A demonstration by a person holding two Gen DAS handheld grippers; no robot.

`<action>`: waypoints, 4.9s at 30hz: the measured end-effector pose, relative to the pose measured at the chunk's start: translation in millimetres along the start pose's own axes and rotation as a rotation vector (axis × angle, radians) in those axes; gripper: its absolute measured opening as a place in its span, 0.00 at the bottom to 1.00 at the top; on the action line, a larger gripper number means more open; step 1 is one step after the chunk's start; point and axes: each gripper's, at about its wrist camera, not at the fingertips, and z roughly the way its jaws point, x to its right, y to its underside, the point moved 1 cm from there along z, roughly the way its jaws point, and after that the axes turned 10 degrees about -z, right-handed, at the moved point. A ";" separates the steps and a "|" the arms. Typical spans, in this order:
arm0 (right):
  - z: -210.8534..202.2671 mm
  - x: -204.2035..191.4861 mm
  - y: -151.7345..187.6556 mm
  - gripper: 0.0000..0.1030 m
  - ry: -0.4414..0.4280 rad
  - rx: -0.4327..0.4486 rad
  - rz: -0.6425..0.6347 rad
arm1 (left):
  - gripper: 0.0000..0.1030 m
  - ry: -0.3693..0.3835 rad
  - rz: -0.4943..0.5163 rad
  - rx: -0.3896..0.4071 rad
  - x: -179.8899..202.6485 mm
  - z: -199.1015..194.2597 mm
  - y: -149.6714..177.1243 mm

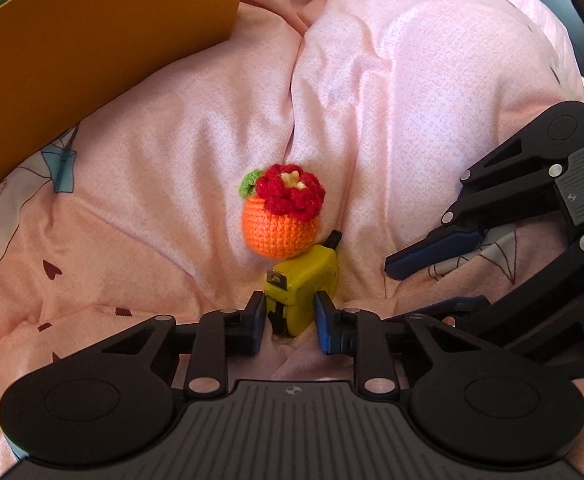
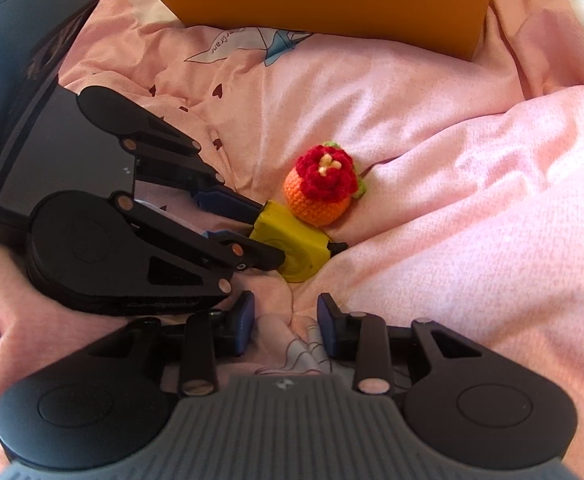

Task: Organize objects
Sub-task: 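Grasp the yellow tape measure with the left gripper while the right gripper grasps the orange crocheted fruit, then carry the tape measure and crocheted fruit over the shoebox with both grippers, then lower both items into the shoebox and open both grippers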

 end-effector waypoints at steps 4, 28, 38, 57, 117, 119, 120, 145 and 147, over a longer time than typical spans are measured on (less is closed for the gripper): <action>-3.0 1.2 0.0 0.35 -0.011 0.006 -0.008 | 0.26 -0.028 -0.047 0.035 -0.9 -9.8 6.1; 10.5 -2.7 -59.7 0.37 0.087 0.177 -0.102 | 0.24 -0.177 -0.395 0.247 -72.0 -96.6 14.9; 29.2 -24.4 -71.1 0.42 0.143 0.129 -0.124 | 0.25 -0.166 -0.507 0.205 -98.8 -67.6 16.0; 46.2 -13.8 -70.5 0.50 0.099 0.085 -0.062 | 0.36 -0.129 -0.583 0.176 -112.9 -38.0 10.1; -85.4 100.8 -230.1 0.48 0.499 0.435 -0.383 | 0.22 0.062 -0.429 0.312 -148.5 -22.6 -264.5; -84.4 100.9 -230.6 0.48 0.503 0.433 -0.389 | 0.21 0.062 -0.417 0.303 -149.0 -18.9 -263.7; -83.6 101.3 -230.8 0.48 0.504 0.430 -0.390 | 0.21 0.061 -0.412 0.297 -148.4 -18.6 -263.4; -65.4 82.6 -235.4 0.48 0.540 0.299 -0.714 | 0.29 -0.141 -0.342 0.444 -133.5 -77.8 -236.9; -59.2 80.4 -239.4 0.48 0.542 0.264 -0.758 | 0.35 -0.156 -0.350 0.463 -131.7 -82.3 -231.4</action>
